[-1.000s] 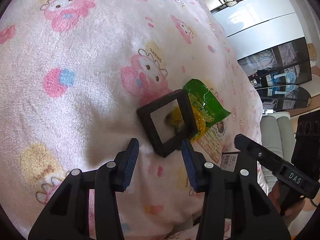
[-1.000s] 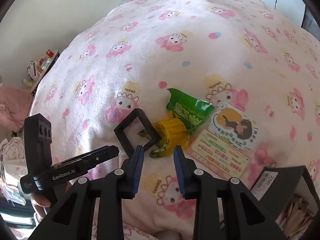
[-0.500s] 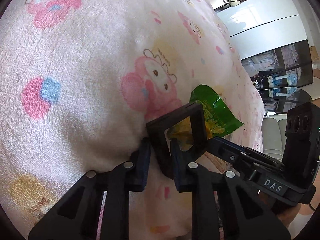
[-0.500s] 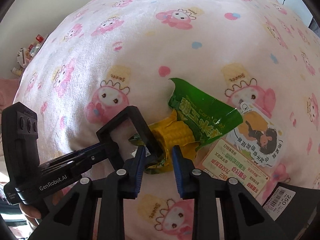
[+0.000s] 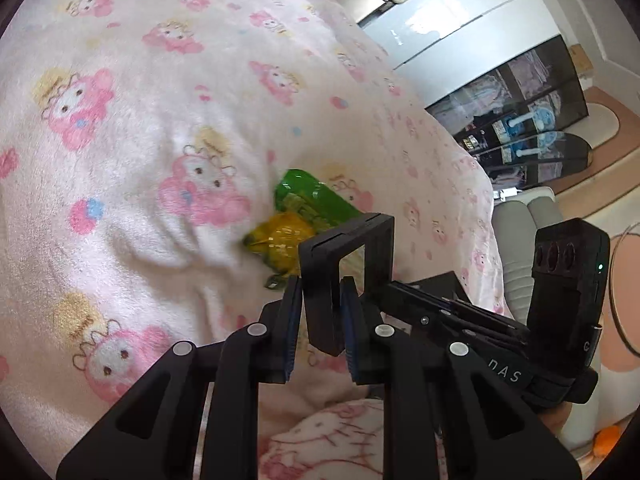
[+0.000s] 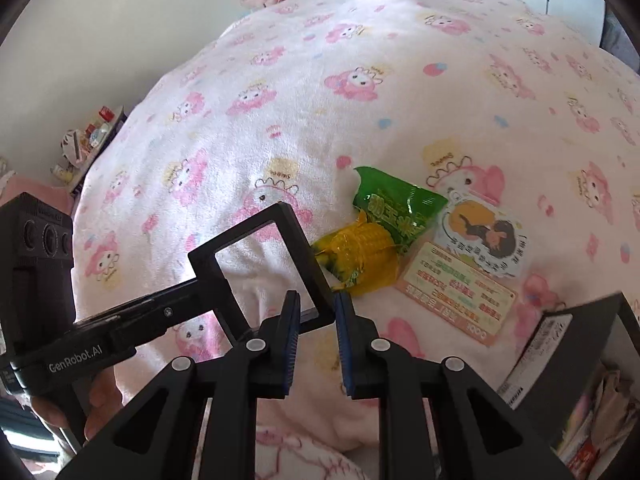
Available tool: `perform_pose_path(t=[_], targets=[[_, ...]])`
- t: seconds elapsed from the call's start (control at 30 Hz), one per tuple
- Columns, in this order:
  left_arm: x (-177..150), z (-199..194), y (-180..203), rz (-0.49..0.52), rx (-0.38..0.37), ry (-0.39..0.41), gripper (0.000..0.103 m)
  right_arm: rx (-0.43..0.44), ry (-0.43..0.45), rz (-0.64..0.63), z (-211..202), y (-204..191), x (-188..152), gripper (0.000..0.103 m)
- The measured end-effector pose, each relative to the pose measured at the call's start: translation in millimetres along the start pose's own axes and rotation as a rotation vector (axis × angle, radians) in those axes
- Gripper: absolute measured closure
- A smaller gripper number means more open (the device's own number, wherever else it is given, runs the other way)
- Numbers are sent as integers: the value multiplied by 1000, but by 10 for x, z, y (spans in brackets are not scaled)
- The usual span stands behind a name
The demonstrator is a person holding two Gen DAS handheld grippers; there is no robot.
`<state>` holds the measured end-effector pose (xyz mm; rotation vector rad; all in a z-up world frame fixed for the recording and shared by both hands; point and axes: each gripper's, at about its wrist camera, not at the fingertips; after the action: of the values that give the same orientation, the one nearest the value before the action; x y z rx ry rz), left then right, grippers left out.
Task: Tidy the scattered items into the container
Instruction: 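Grasp the black square frame with the left gripper and lift it, then lower the black frame into the box and open the left gripper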
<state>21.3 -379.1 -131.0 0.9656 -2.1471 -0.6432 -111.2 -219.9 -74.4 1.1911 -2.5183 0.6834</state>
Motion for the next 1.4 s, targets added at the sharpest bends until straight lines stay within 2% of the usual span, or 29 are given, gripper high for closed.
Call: perform_pose_path(t=[0.13, 0.37, 0.47, 0.53, 0.63, 0.73, 0.9, 1.03, 1.13, 1.23, 1.3, 1.4], targets=[[-162, 48, 666, 124, -51, -38, 85, 6, 96, 120, -582, 246, -388, 88], [-695, 524, 1668, 263, -176, -184, 85, -78, 223, 307, -1488, 980, -1194, 88], [-1025, 746, 1990, 316, -160, -242, 85, -129, 240, 350, -1634, 1233, -1513, 88], [-1220, 902, 2110, 347, -129, -278, 85, -131, 229, 387, -1644, 1410, -1712, 88], [-1441, 1103, 2184, 385, -57, -328, 85, -110, 189, 445, -1496, 1619, -1942, 88], [-1603, 1320, 2222, 460, 62, -413, 85, -84, 162, 479, -1399, 1732, -2102, 88], [-1653, 1541, 2230, 498, 139, -458, 84, -39, 123, 521, -1216, 1822, -2194, 88], [-1655, 1571, 2178, 486, 135, -463, 83, -24, 114, 530, -1166, 1828, -2221, 88], [-1665, 1547, 2186, 504, 132, -450, 83, -53, 141, 541, -1241, 1866, -2221, 88], [-1623, 1464, 2185, 494, 90, -400, 83, -122, 162, 534, -1294, 1894, -2187, 88], [-1603, 1421, 2186, 484, 47, -381, 83, -122, 141, 534, -1217, 1901, -2141, 88], [-1576, 1420, 2179, 469, 35, -368, 83, -105, 107, 511, -1041, 1856, -2071, 88]])
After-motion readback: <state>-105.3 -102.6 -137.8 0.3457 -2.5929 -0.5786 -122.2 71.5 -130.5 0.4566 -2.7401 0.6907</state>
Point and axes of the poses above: each gripper's, at about its wrist camera, not at the fingertips, and z roughly the way its jaws point, y to its right, x to its top, and after that the axes turned 3 degrees about y, right-handed
